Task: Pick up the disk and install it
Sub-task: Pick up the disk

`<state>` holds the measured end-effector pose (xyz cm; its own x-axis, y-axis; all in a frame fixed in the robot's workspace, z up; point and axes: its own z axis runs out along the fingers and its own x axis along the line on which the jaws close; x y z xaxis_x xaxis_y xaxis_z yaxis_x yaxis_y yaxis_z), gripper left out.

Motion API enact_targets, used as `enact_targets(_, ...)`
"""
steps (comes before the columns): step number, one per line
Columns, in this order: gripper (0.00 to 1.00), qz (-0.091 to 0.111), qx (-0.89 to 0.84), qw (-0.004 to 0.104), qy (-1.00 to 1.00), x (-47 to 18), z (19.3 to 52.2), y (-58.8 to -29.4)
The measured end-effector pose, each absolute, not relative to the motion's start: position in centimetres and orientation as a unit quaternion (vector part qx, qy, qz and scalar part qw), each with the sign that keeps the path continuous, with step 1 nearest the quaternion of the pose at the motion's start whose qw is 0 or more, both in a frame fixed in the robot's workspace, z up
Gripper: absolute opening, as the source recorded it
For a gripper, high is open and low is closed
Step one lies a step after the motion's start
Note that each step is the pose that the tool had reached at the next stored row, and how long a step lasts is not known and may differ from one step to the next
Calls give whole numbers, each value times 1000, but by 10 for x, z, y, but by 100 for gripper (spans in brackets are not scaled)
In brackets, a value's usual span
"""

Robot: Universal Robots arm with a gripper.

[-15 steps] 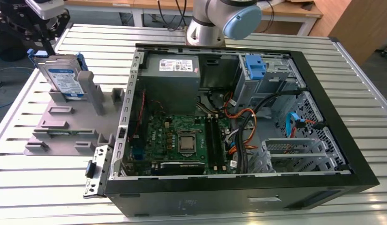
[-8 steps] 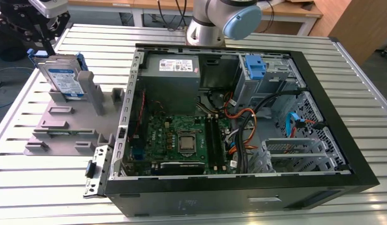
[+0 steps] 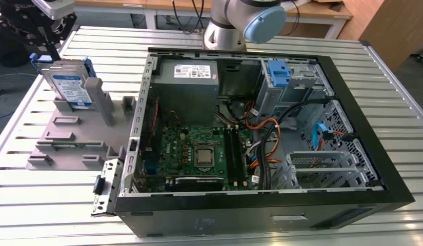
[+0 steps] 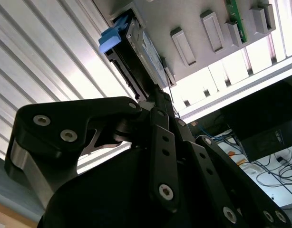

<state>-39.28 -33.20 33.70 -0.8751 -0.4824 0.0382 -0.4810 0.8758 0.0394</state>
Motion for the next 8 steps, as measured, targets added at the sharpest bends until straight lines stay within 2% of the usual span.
enact_targets(8,11,-14,249,23,-968,-393,337,-332)
